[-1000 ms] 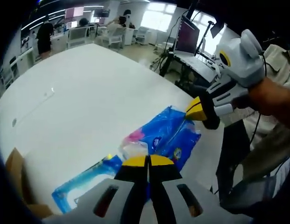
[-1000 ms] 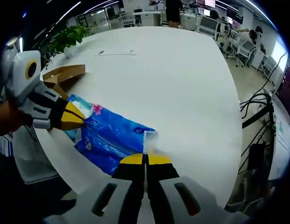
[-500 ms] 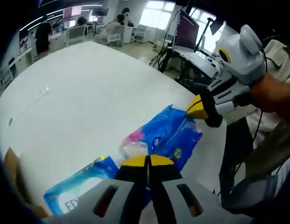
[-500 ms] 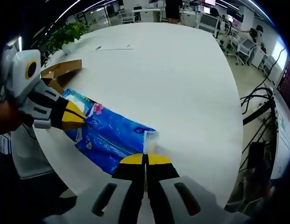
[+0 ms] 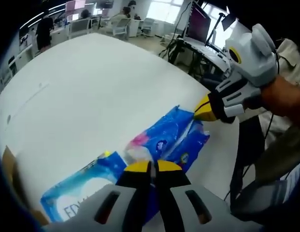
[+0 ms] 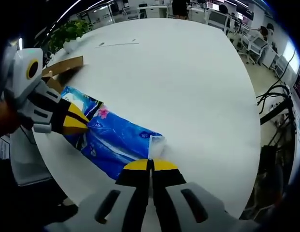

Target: Operate the shoe box by opening the lid, removing the specified soft item, and placing it in the target area until the item is outside and the box remains undamaged.

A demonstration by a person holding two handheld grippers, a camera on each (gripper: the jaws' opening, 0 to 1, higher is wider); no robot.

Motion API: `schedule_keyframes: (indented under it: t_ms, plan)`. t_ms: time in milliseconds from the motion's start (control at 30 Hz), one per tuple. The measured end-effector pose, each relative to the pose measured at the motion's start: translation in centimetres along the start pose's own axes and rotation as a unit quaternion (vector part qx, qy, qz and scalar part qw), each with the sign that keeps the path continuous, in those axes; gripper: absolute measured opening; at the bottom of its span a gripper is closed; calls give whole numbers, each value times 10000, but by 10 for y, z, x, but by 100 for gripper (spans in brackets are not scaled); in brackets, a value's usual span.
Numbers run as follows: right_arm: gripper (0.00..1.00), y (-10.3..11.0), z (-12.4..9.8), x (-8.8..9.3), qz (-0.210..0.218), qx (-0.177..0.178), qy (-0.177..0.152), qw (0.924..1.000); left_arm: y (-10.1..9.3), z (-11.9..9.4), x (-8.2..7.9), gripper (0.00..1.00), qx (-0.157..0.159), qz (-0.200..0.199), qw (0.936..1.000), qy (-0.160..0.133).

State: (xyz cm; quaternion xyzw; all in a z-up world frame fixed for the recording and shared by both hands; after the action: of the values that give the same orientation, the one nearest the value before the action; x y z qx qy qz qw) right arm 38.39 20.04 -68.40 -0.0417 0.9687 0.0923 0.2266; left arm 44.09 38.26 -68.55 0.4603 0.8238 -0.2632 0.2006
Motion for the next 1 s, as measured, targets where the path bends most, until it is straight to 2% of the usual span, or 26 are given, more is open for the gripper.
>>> schedule_keyframes:
  t_ms: [300,400,633,833,1000]
  plan:
    - [7,2,-2,-1,48,32,-95,9999,2,-5,-3,6,29,51,9999,-100]
    - [11,2,-6,-3,81,75,-172,9998,1,-9,-5,12,15,43,9998,-216]
    - [13,13,-18,-6,93,79,-317,9994,1,-31,-6,14,-7,92,9990,-442]
    - [13,24,-24,-4,102,120,-357,9992,6,-51,0,15,-68,53,9984,-562]
    - [13,36,-31,-9,56,167,-432,9989,12,-68,4,16,-165,52,9975,-690]
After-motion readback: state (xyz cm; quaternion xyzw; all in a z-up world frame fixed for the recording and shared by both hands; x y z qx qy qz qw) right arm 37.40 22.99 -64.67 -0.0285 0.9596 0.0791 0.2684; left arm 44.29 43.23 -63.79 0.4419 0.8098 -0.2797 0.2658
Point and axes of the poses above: the point that each gripper's makers call its tool centre point, and the gripper's own axes: z roughly forward along the fingers, y roughly to its left, x roughly out of its underside, the point moved 9 cm from there along -z, roughly backward along the fingers, and after that the axes turned 3 degrees about z, right-handed, at the moved point
